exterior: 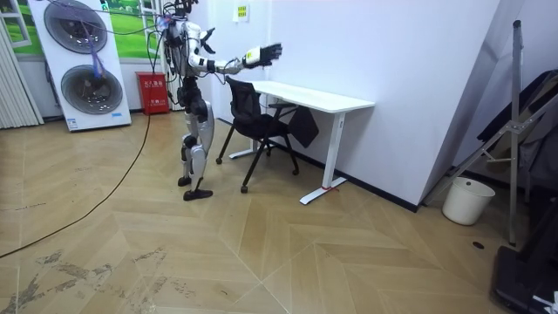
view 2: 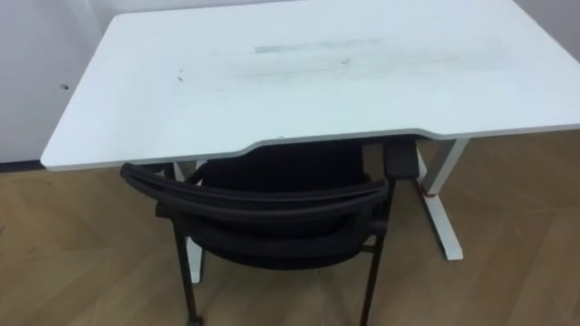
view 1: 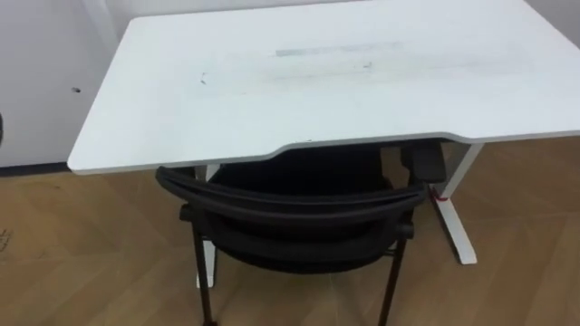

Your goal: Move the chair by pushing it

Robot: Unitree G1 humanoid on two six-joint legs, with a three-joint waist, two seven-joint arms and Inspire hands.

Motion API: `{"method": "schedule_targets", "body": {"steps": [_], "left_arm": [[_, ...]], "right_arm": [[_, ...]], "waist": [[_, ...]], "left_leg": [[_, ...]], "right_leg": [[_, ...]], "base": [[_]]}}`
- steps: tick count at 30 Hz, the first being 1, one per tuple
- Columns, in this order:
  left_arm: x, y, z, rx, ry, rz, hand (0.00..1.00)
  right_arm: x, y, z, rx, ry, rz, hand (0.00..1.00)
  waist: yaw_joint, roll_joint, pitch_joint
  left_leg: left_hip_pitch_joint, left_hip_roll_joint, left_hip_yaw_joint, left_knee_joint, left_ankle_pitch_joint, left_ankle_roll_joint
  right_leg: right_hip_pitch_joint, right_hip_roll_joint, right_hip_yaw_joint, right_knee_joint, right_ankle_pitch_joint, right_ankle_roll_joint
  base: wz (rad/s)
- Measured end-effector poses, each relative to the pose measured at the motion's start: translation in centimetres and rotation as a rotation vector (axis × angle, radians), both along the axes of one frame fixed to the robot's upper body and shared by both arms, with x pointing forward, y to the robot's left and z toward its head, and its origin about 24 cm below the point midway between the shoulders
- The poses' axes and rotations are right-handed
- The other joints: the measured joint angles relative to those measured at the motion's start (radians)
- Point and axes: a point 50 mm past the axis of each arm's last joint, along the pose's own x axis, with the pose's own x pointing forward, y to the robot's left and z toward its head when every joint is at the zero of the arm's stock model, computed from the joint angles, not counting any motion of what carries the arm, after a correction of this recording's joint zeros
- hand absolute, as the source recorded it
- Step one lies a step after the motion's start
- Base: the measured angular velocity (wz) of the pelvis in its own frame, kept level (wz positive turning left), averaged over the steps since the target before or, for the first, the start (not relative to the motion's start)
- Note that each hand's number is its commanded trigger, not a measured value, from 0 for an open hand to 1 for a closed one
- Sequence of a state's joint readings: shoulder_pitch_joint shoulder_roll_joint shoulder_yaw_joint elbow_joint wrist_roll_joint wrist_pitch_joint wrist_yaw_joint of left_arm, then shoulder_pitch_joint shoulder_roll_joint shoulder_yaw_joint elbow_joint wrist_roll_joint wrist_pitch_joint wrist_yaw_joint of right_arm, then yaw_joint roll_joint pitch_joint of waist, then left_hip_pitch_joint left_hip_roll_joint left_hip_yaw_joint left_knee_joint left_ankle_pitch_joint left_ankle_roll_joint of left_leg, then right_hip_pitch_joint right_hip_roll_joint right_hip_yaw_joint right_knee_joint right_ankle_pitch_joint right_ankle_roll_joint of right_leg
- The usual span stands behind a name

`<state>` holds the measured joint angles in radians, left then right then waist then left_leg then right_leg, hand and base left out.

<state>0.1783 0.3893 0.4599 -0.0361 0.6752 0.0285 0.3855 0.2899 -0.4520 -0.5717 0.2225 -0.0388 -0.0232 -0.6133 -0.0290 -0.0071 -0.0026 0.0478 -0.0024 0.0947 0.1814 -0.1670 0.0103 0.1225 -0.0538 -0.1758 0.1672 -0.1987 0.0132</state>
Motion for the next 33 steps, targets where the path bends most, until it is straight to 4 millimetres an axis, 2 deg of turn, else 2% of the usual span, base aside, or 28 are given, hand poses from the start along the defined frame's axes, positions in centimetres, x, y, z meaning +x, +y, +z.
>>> {"method": "schedule_targets", "body": {"steps": [1, 2, 4, 5, 7, 8, 10, 11, 13, 14, 16, 17, 19, 20, 23, 25, 29, 33], "left_arm": [[-0.5, 0.3, -1.9, -0.061, 0.06, 0.034, 0.0], [-0.8, 0.4, -2.8, -0.099, 0.087, 0.049, 0.0], [-2.6, 0.7, -6.7, -0.243, 0.193, 0.119, 0.0], [-3.2, 0.6, -7.6, -0.286, 0.21, 0.14, 0.0], [-5.4, 0.3, -11.3, -0.452, 0.299, 0.211, 0.0], [-5.8, 0.2, -12.2, -0.483, 0.334, 0.225, 0.0], [-7.9, -0.4, -15.4, -0.646, 0.426, 0.29, 0.0], [-8.4, -0.7, -16.2, -0.682, 0.457, 0.301, 0.0], [-10.3, -2.2, -19.1, -0.833, 0.563, 0.344, 0.0], [-10.7, -2.6, -19.6, -0.868, 0.584, 0.35, 0.0], [-12.6, -4.2, -21.7, -1.01, 0.669, 0.373, 0.0], [-13.1, -4.6, -22.2, -1.046, 0.686, 0.383, 0.0], [-15.2, -5.8, -23.8, -1.185, 0.743, 0.453, 0.0], [-15.7, -6.1, -24.1, -1.216, 0.757, 0.466, 0.0], [-18.1, -7.5, -25.3, -1.339, 0.815, 0.535, 0.0], [-19.1, -8.1, -25.7, -1.383, 0.86, 0.561, 0.0], [-18.8, -9.1, -26.1, -1.416, 0.889, 0.538, 0.0], [-17.1, -9.9, -26.3, -1.418, 0.915, 0.459, 0.0]], "right_arm": [[-1.1, 0.0, -1.9, 0.109, -0.008, -0.051, 0.0], [-1.6, 0.1, -2.8, 0.167, -0.013, -0.08, 0.0], [-3.5, 0.6, -6.0, 0.365, -0.037, -0.184, 0.0], [-4.0, 0.7, -6.7, 0.414, -0.048, -0.211, 0.0], [-5.9, 1.6, -9.3, 0.58, -0.078, -0.31, 0.0], [-6.5, 1.9, -10.0, 0.618, -0.08, -0.331, 0.0], [-8.9, 3.4, -12.7, 0.758, -0.065, -0.412, 0.0], [-9.5, 3.8, -13.4, 0.793, -0.057, -0.428, 0.0], [-12.0, 5.9, -16.1, 0.932, -0.014, -0.499, 0.0], [-12.5, 6.4, -16.7, 0.968, 0.002, -0.518, 0.0], [-14.3, 8.4, -18.6, 1.081, 0.109, -0.54, 0.0], [-14.6, 8.9, -19.0, 1.111, 0.126, -0.533, 0.0], [-15.7, 10.9, -20.4, 1.217, 0.208, -0.511, 0.0], [-15.9, 11.3, -20.6, 1.241, 0.227, -0.502, 0.0], [-15.9, 12.8, -21.5, 1.337, 0.304, -0.436, 0.0], [-14.9, 13.8, -22.0, 1.396, 0.33, -0.356, 0.0], [-13.6, 14.9, -22.7, 1.46, 0.375, -0.263, 0.0], [-11.4, 15.9, -23.0, 1.496, 0.422, -0.121, 0.0]], "waist": [[-0.006, -0.001, 0.0008], [-0.006, -0.002, 0.001], [-0.017, -0.001, 0.0008], [-0.02, 0.0, 0.001], [-0.029, -0.001, 0.0009], [-0.033, -0.001, 0.0008], [-0.049, -0.001, -0.0006], [-0.05, -0.001, -0.0006], [-0.056, -0.002, -0.0005], [-0.057, -0.003, 0.0], [-0.058, -0.001, -0.0011], [-0.06, -0.002, -0.0013], [-0.072, 0.001, -0.0027], [-0.072, -0.002, -0.0054], [-0.067, -0.003, -0.0045], [-0.06, -0.002, -0.003], [-0.048, -0.005, -0.0016], [-0.047, -0.005, -0.0004]], "left_leg": [[-0.003, 0.0, -0.001, 0.001, -0.001, -0.001], [-0.003, 0.0, -0.001, 0.001, -0.001, -0.001], [-0.003, 0.0, 0.004, -0.003, -0.002, 0.0], [-0.003, 0.0, 0.008, -0.004, -0.003, 0.0], [-0.005, 0.0, 0.011, -0.01, -0.004, 0.0], [-0.006, 0.0, 0.011, -0.01, -0.005, 0.0], [-0.006, 0.0, 0.01, -0.01, -0.008, 0.0], [-0.003, -0.001, 0.011, -0.013, -0.008, 0.0], [0.004, -0.001, 0.012, -0.013, -0.01, -0.001], [0.006, -0.001, 0.013, -0.014, -0.01, -0.001], [0.005, -0.001, 0.015, -0.012, -0.014, -0.001], [0.002, -0.001, 0.015, -0.011, -0.015, -0.001], [0.003, 0.0, 0.013, -0.009, -0.016, -0.002], [0.005, -0.001, 0.014, -0.01, -0.016, -0.002], [0.019, 0.001, 0.029, -0.012, -0.018, -0.002], [0.023, 0.004, 0.037, -0.009, -0.024, -0.003], [0.026, 0.004, 0.04, -0.011, -0.024, -0.003], [0.026, 0.003, 0.04, -0.01, -0.024, -0.003]], "right_leg": [[-0.002, 0.001, 0.003, 0.0, 0.0, 0.0], [-0.004, 0.001, 0.005, 0.0, 0.0, 0.0], [-0.017, 0.002, 0.017, 0.001, 0.0, 0.0], [-0.018, 0.002, 0.021, 0.001, 0.0, 0.0], [-0.02, 0.002, 0.025, 0.0, -0.001, 0.001], [-0.02, 0.002, 0.026, 0.0, -0.002, 0.001], [-0.015, 0.003, 0.03, 0.001, -0.005, 0.001], [-0.013, 0.003, 0.035, 0.0, -0.005, 0.001], [-0.013, 0.003, 0.042, 0.001, -0.005, 0.001], [-0.018, 0.003, 0.043, 0.001, -0.006, 0.002], [-0.021, 0.003, 0.046, 0.004, -0.008, 0.001], [-0.021, 0.003, 0.046, 0.005, -0.01, 0.0], [-0.018, 0.003, 0.047, 0.003, -0.014, -0.001], [-0.018, 0.003, 0.048, 0.004, -0.014, -0.001], [-0.019, 0.004, 0.063, 0.003, -0.016, -0.001], [-0.017, 0.007, 0.072, 0.004, -0.016, -0.001], [-0.016, 0.006, 0.077, 0.003, -0.016, -0.001], [-0.015, 0.006, 0.073, 0.002, -0.016, -0.001]], "base": [[0.0], [0.0], [-0.07], [-0.11], [-0.08], [0.0], [0.0], [-0.04], [-0.04], [0.0], [-0.05], [-0.03], [0.0], [-0.03], [-0.14], [-0.14], [-0.03], [0.0]]}}
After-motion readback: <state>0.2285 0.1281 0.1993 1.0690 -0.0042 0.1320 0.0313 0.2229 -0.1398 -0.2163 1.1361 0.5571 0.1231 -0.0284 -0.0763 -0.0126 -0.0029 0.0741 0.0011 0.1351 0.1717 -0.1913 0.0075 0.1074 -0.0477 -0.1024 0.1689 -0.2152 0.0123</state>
